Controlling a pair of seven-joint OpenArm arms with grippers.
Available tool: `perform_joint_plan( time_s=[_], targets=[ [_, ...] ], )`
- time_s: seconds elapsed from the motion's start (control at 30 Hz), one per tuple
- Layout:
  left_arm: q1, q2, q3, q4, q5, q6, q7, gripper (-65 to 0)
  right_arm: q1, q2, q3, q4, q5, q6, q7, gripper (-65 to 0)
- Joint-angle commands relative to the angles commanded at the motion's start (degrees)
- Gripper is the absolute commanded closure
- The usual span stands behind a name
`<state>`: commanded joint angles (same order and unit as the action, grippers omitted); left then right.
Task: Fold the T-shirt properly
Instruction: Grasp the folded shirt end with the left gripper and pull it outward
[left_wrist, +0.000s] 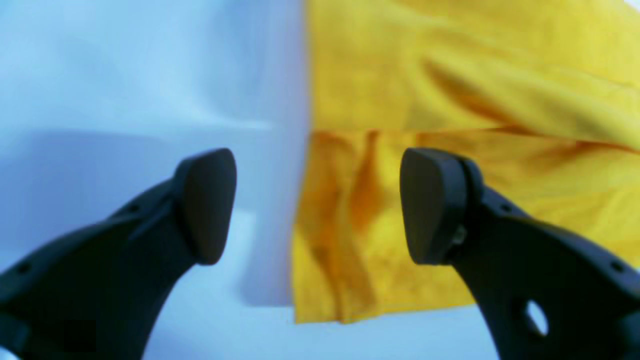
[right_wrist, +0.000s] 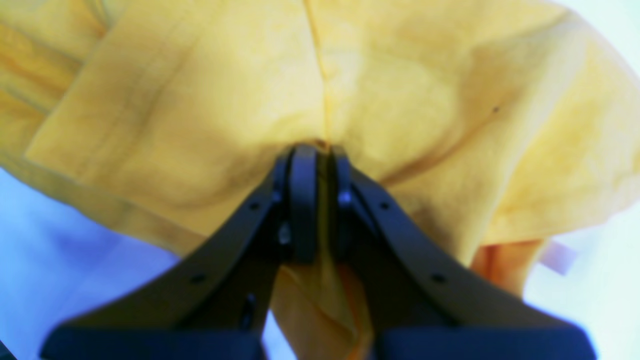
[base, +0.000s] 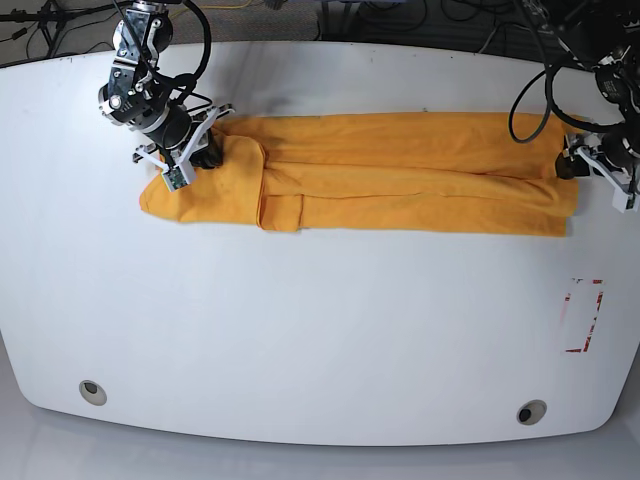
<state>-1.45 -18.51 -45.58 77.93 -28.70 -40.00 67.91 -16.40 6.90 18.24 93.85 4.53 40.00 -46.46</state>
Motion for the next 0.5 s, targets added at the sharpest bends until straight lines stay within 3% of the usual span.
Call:
perform_joint_plan(
  time_s=[0.17, 0.5],
  targets=[
    [-0.3, -1.4, 0.6, -3.4, -1.8, 0.0, 0.0, -47.9, 0.0, -0.1, 0.0, 0.1, 0.0, 0.00, 0.0, -4.9],
    [-1.1, -1.1, 1.1, -9.0, -6.9, 0.0, -0.1, -47.9, -0.4, -0.4, -0.1, 0.1, 0.0, 0.00, 0.0, -4.9]
  ],
)
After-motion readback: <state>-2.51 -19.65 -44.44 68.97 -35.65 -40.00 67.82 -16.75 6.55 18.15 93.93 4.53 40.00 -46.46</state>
